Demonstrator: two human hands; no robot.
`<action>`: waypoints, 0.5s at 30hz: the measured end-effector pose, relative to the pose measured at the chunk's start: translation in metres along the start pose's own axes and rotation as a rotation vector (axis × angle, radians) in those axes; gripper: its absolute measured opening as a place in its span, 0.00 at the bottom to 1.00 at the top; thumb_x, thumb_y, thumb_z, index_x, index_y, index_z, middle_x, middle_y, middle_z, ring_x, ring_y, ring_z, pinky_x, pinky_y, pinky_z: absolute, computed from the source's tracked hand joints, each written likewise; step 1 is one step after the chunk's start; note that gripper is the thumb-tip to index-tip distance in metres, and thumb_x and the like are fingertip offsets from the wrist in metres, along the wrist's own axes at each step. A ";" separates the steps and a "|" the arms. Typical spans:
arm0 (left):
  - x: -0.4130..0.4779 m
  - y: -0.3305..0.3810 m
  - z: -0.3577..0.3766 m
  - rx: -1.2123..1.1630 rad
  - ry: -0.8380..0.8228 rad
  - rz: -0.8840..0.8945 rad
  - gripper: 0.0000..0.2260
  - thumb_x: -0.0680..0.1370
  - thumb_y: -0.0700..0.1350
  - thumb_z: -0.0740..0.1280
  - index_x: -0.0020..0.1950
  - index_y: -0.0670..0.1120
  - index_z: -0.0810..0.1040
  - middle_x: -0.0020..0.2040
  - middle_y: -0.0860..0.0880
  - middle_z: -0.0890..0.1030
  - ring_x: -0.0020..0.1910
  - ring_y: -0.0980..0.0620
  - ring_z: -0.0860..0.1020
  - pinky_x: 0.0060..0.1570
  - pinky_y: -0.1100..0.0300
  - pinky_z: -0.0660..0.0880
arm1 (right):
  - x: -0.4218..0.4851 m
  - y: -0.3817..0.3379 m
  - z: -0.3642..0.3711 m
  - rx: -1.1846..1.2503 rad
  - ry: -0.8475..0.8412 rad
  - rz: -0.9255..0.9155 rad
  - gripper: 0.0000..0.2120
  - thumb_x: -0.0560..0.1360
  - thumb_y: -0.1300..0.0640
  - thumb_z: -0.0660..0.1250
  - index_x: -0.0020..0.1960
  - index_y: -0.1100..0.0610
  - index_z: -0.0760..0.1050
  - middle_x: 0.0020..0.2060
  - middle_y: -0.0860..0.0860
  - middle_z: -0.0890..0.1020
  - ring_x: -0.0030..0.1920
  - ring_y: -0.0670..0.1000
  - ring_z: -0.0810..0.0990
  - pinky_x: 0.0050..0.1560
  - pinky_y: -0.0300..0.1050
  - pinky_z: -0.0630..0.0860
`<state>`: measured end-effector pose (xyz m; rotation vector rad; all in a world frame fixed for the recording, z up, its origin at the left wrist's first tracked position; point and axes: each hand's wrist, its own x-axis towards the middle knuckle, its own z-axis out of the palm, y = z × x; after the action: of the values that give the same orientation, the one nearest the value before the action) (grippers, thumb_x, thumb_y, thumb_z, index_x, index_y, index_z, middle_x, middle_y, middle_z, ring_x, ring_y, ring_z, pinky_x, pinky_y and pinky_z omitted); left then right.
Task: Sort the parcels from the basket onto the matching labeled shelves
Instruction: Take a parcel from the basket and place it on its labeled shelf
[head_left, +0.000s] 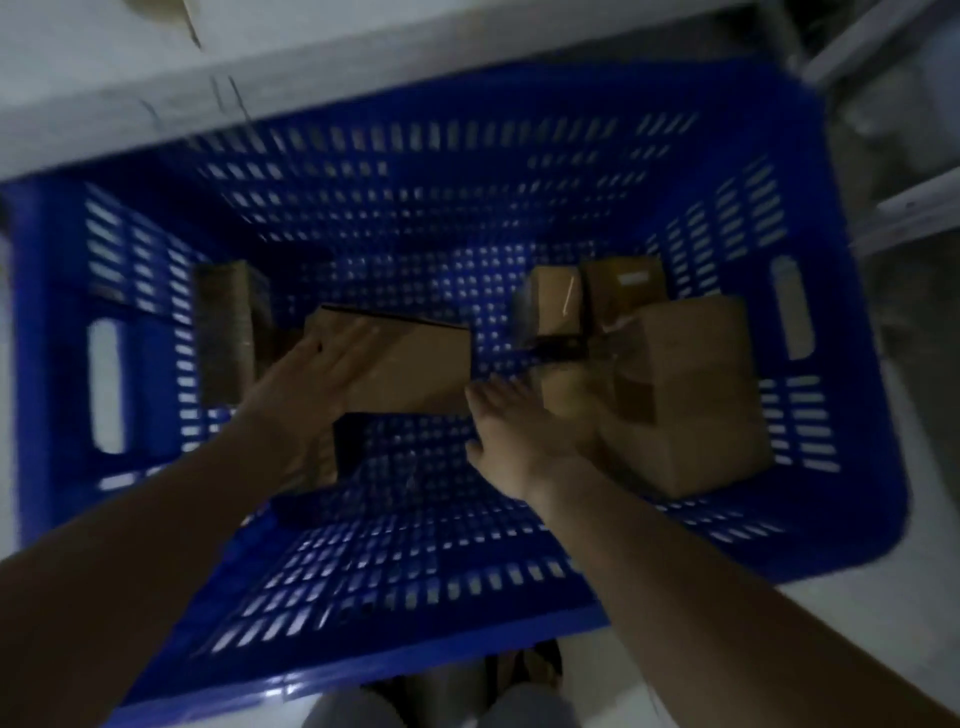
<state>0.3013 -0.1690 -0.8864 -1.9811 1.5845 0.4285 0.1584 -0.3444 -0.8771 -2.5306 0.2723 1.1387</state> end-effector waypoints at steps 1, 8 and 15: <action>0.006 -0.002 0.010 0.013 0.056 0.004 0.26 0.74 0.37 0.52 0.74 0.38 0.60 0.71 0.36 0.66 0.68 0.36 0.69 0.64 0.40 0.70 | 0.009 0.008 0.007 0.001 -0.003 0.023 0.32 0.82 0.48 0.54 0.79 0.58 0.45 0.79 0.52 0.49 0.79 0.53 0.46 0.77 0.48 0.42; 0.027 0.009 0.068 -0.057 0.168 -0.093 0.34 0.80 0.37 0.54 0.74 0.48 0.30 0.75 0.31 0.53 0.74 0.33 0.55 0.71 0.37 0.55 | 0.026 0.024 0.041 0.111 -0.025 0.095 0.33 0.81 0.47 0.55 0.79 0.58 0.45 0.79 0.52 0.50 0.79 0.52 0.47 0.79 0.48 0.45; 0.009 -0.009 0.018 -0.614 0.200 -0.145 0.31 0.61 0.41 0.76 0.63 0.45 0.73 0.58 0.40 0.77 0.53 0.37 0.78 0.46 0.45 0.79 | 0.012 0.020 0.028 0.367 0.066 0.173 0.36 0.80 0.50 0.61 0.79 0.56 0.44 0.79 0.50 0.50 0.78 0.52 0.50 0.76 0.45 0.53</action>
<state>0.3142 -0.1638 -0.9042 -2.6504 1.5298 0.7454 0.1404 -0.3526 -0.9078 -2.2532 0.6644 0.9619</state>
